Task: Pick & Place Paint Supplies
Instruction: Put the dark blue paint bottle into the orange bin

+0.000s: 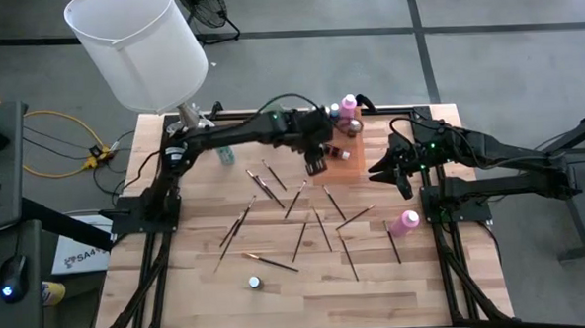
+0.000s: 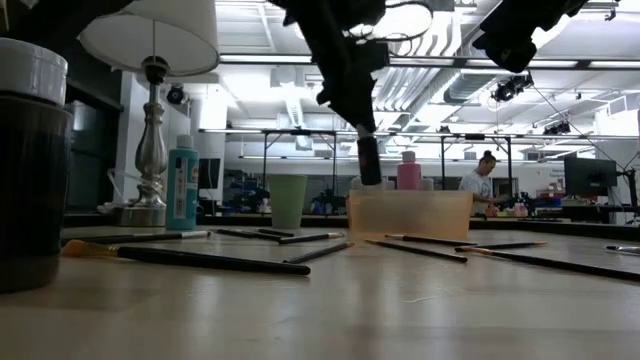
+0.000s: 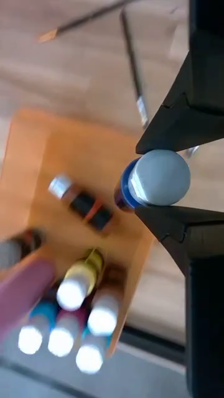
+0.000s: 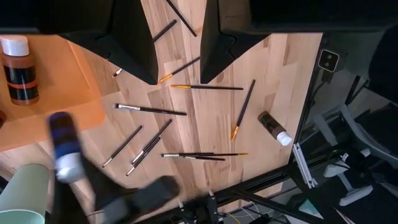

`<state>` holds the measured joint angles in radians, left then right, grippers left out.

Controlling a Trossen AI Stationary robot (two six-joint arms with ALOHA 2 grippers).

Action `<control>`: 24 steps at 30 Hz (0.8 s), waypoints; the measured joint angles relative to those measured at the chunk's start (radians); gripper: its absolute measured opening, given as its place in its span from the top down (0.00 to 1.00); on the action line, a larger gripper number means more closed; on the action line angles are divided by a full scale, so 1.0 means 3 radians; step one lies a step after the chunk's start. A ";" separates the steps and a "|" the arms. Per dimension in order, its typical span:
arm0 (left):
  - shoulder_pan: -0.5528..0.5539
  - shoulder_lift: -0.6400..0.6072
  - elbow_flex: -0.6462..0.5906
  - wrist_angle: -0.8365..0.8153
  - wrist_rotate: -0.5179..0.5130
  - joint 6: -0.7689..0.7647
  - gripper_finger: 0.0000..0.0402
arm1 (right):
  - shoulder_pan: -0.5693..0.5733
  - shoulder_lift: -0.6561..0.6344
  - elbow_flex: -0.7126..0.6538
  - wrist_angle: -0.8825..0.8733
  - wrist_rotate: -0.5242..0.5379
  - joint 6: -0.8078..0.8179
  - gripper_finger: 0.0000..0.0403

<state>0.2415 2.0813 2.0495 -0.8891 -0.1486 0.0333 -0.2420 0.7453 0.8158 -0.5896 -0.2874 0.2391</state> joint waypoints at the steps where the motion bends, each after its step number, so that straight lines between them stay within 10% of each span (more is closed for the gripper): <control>1: 0.0050 0.0008 0.0000 0.0052 0.0001 0.0056 0.69 | 0.0001 0.0001 0.0000 0.0000 0.0000 0.0000 0.72; 24: 0.0467 0.0415 -0.0007 0.0259 0.0304 0.0745 0.69 | 0.0001 0.0000 0.0000 0.0012 0.0000 0.0000 0.72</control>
<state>0.3817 2.2059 2.0475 -0.8113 -0.0572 0.2570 -0.2419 0.7452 0.8158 -0.5859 -0.2874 0.2390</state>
